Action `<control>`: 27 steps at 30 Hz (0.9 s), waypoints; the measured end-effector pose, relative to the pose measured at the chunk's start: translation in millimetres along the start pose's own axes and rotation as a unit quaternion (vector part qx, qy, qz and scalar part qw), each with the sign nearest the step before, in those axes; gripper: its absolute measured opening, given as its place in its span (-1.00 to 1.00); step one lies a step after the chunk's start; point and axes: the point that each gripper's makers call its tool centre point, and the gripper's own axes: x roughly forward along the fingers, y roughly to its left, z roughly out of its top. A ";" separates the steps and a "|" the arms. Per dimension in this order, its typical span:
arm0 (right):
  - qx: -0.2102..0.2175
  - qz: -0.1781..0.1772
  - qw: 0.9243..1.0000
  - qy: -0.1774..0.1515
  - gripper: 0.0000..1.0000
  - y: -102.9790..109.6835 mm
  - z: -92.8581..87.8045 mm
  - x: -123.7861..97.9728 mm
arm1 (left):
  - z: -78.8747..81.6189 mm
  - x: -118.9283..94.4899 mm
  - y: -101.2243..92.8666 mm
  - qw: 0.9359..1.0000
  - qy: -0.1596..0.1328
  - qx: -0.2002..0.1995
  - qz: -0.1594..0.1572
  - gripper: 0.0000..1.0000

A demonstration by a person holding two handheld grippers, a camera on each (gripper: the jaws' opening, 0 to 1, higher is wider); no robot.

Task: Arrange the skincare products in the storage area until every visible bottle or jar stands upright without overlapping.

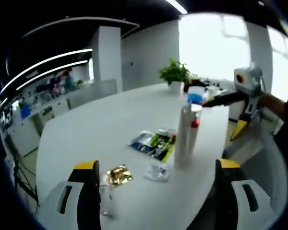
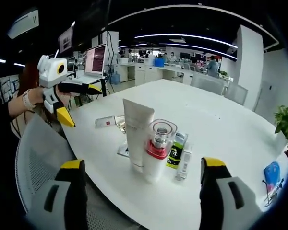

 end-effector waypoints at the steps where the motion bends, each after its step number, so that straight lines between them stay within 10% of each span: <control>1: 0.008 -0.004 1.000 0.001 0.99 -0.8 -0.6 0.4 | -1.5 -1.0 1.2 1.000 0.001 -0.002 0.003 0.94; 27: 0.009 -0.015 1.000 0.025 0.99 -10.2 -8.7 4.0 | -53.2 -1.3 55.5 0.993 0.087 -0.017 0.074 0.83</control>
